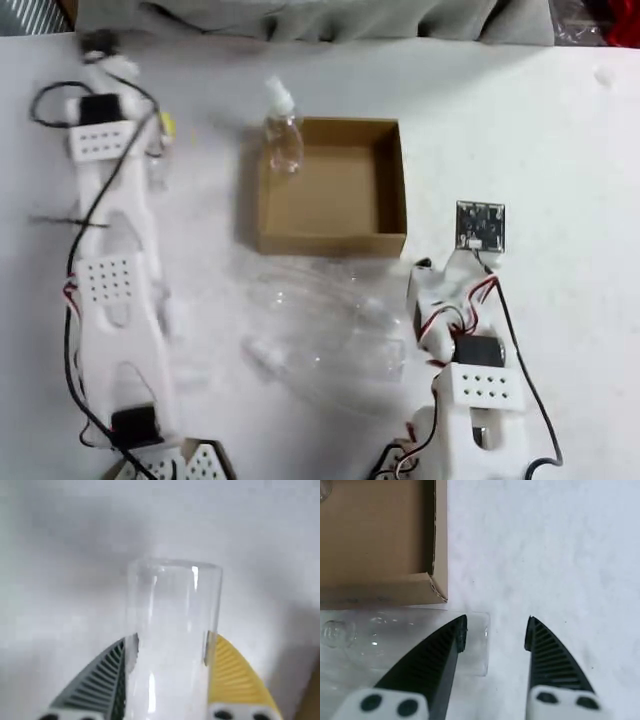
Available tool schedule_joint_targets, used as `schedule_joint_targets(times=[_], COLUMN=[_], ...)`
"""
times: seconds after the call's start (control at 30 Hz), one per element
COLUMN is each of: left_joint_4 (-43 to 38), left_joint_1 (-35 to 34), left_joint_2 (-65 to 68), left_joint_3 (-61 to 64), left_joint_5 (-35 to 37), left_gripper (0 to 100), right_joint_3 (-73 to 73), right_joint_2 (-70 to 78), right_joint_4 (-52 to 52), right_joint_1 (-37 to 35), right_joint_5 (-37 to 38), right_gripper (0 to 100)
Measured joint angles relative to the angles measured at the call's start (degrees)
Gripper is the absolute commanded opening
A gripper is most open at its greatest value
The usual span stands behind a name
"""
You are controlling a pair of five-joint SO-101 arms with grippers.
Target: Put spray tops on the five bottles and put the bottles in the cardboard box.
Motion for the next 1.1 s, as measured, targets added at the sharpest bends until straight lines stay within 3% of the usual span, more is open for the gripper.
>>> schedule_joint_targets(times=[0.13,0.4,0.87,1.1], left_joint_4=[11.3,13.9,13.0,-1.0], left_joint_1=[-4.0,-11.3,-9.8,-9.8], left_joint_2=[-0.2,-2.6,-30.5,-42.9], left_joint_3=[-10.6,-8.0,43.3,71.4], left_joint_5=[7.1,8.7,4.7,1.6], left_gripper=[2,2,2,2], right_joint_3=[0.0,0.0,0.0,0.0], right_joint_2=[0.0,0.0,0.0,0.0], right_joint_4=[-0.4,-0.4,-0.4,-0.4], right_joint_1=[-0.1,-0.1,-0.1,-0.1], right_joint_5=[0.0,0.0,0.0,0.0], right_gripper=[15.5,15.5,15.5,15.5])
